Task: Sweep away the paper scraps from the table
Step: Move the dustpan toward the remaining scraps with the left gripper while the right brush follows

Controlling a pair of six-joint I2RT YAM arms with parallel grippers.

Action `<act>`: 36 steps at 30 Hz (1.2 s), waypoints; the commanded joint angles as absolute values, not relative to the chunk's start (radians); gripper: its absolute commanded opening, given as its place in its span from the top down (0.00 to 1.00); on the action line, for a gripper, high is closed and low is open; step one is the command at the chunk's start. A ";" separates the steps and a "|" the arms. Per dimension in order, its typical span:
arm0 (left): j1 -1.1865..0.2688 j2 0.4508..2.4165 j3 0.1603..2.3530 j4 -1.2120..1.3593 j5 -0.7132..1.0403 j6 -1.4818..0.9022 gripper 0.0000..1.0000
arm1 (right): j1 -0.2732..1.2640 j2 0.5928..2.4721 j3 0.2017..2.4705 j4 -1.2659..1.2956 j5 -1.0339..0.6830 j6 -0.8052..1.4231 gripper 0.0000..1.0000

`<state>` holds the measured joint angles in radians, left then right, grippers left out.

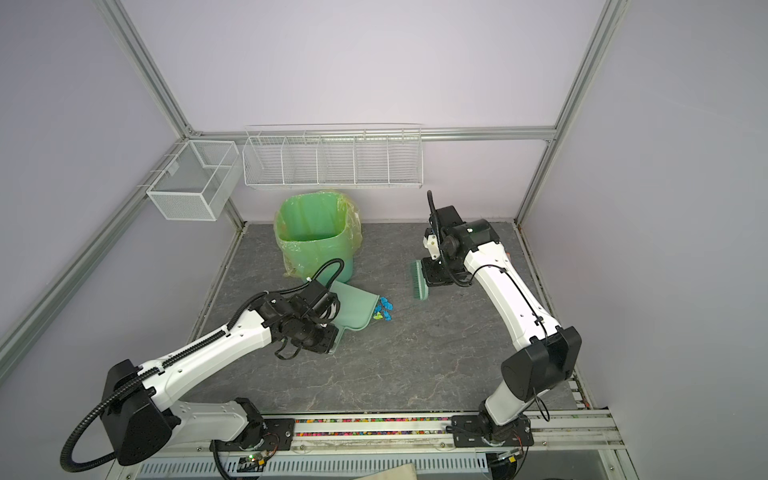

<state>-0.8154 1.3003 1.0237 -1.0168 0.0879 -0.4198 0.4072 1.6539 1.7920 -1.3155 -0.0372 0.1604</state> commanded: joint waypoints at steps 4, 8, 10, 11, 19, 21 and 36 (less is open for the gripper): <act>-0.846 1.281 0.984 -0.964 0.112 -0.520 1.00 | 0.405 1.794 1.921 -1.408 -0.004 0.080 0.93; -0.865 1.282 0.957 -0.941 0.124 -0.547 1.00 | 0.406 1.856 1.962 -1.418 -0.030 0.060 0.93; -0.876 1.289 0.946 -0.936 0.127 -0.556 1.00 | 0.412 1.875 1.970 -1.417 -0.034 0.060 0.93; -0.882 1.293 0.941 -0.935 0.127 -0.560 1.00 | 0.419 1.883 1.975 -1.418 -0.034 0.055 0.93; -0.898 1.312 0.925 -0.951 0.156 -0.551 1.00 | 0.474 1.947 2.044 -1.475 0.070 0.021 0.93; -0.898 1.318 0.928 -0.946 0.176 -0.548 1.00 | 0.483 1.964 2.069 -1.493 0.084 0.010 0.93; -0.914 1.371 0.909 -0.890 0.209 -0.559 1.00 | 0.539 2.094 2.247 -1.542 0.127 -0.020 0.93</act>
<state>-0.9100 1.3510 0.9142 -0.9154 0.1982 -0.5449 0.5255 2.0666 2.2005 -1.5082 0.1162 0.0097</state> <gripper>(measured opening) 0.049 0.115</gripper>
